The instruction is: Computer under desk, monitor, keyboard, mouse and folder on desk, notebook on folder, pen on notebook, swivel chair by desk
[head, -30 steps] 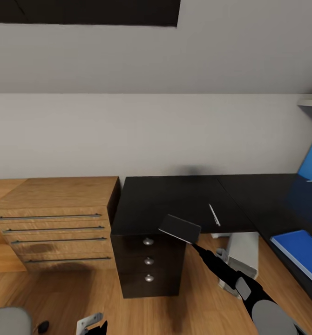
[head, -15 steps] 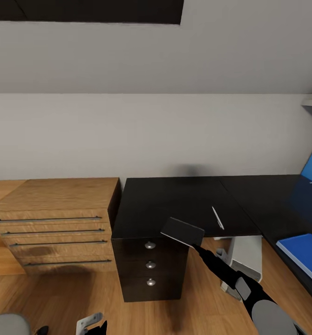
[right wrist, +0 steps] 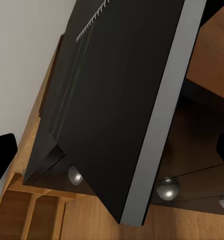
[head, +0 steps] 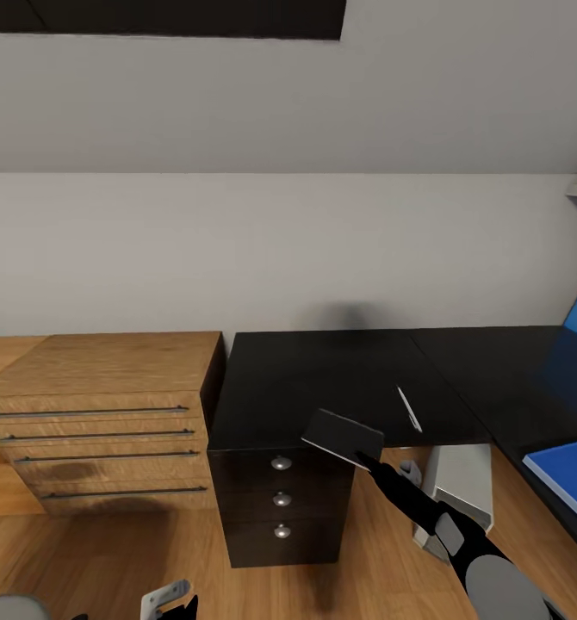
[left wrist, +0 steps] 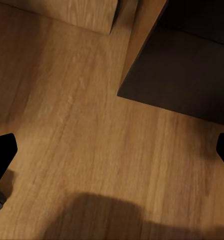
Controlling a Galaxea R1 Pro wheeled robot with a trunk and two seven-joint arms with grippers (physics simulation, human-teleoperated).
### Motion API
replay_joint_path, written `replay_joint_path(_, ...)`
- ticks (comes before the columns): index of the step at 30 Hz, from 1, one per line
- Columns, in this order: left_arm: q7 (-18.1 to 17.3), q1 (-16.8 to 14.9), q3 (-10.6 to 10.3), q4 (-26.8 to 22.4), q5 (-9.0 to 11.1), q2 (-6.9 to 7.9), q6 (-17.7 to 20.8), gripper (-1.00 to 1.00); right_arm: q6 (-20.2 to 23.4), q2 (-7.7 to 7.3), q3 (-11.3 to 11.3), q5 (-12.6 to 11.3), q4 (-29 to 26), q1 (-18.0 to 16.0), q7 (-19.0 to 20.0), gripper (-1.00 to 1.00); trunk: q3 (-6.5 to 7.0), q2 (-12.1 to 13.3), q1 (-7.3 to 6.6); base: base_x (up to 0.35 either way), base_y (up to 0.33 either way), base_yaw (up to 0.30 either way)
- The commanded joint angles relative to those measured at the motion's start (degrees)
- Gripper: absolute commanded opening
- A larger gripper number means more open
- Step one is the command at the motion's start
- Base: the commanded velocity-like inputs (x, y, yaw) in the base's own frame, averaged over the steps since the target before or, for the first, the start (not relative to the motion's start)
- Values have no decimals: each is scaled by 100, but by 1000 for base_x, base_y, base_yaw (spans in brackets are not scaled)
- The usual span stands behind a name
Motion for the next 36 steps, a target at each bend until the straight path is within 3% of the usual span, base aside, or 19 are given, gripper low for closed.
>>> replay_joint_path(1,-30,-4,49,-2,-56,-5,-17,100,41,3,-49,53,-5,-6,31,100,-6,-3,0,3,1,0)
replay_joint_path(11,-23,-4,49,-1,-52,-5,-17,100,80,0,-49,27,10,-6,31,100,-6,-3,0,0,0,0)
replay_joint_path(20,-21,-4,49,-1,-53,-5,-17,100,486,-44,-50,-610,11,-6,16,100,-6,-3,0,0,0,0)
replay_joint_path(36,-21,-4,49,-1,-50,-5,-17,100,631,-44,-50,-685,23,-6,-22,100,-6,-3,0,0,0,0)
